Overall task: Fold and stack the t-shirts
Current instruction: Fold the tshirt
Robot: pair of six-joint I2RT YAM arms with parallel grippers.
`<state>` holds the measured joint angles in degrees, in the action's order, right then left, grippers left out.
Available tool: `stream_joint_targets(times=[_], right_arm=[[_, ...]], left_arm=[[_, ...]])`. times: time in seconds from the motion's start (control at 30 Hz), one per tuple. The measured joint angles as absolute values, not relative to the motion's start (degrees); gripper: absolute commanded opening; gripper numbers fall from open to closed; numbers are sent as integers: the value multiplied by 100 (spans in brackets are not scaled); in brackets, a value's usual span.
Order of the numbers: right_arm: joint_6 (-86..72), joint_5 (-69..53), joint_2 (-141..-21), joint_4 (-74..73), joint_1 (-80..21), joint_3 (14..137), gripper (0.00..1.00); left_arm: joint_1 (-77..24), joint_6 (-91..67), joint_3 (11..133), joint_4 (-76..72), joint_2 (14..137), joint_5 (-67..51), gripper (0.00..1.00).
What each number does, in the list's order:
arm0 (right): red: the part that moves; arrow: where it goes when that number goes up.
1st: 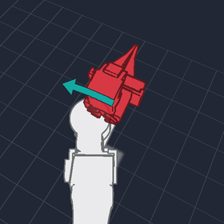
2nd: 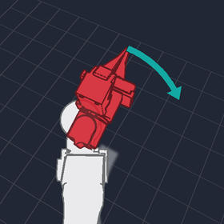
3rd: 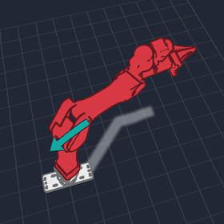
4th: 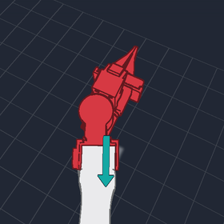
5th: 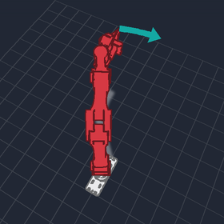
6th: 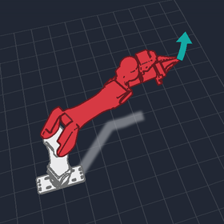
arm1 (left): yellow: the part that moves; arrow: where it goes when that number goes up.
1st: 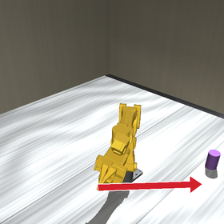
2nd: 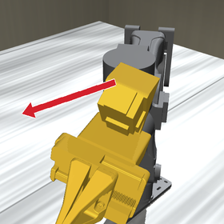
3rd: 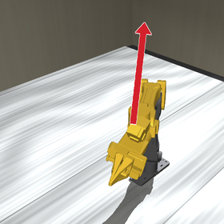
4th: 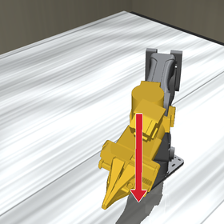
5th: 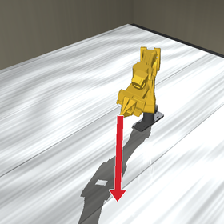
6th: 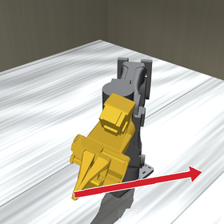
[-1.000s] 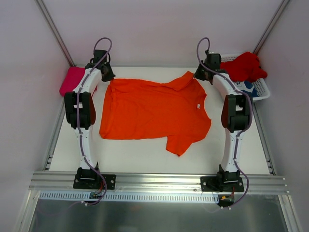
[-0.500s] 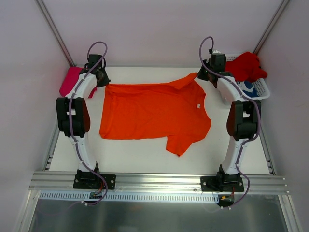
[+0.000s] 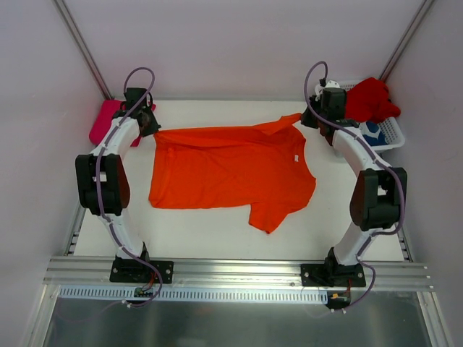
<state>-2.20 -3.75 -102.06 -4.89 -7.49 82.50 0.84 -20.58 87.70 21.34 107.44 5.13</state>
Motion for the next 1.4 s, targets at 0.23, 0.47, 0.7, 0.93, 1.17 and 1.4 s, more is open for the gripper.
stream_joint_targets(times=[0.23, 0.47, 0.7, 0.93, 1.17, 1.4], right_arm=[[-224, -331, -9349, -311, -751, 7487, 0], [-233, -298, -8702, -268, -808, 6884, 0], [-296, -204, -8300, -246, -943, 6442, 0], [-436, -161, -8034, -259, -1105, 6139, 0], [-760, -130, -7922, -296, -1127, 5800, 0], [-1125, -71, -7887, -336, -1131, 5448, 0]], left_arm=[[82, -2069, 8329, 2102, 10383, 506, 0], [82, -2161, 7992, 2058, 10191, 502, 0], [82, -2169, 7745, 2038, 10075, 499, 0], [80, -2191, 7491, 2021, 9933, 497, 0], [80, -2259, 7321, 2018, 9931, 456, 0], [75, -2318, 7253, 1990, 9933, 454, 0]])
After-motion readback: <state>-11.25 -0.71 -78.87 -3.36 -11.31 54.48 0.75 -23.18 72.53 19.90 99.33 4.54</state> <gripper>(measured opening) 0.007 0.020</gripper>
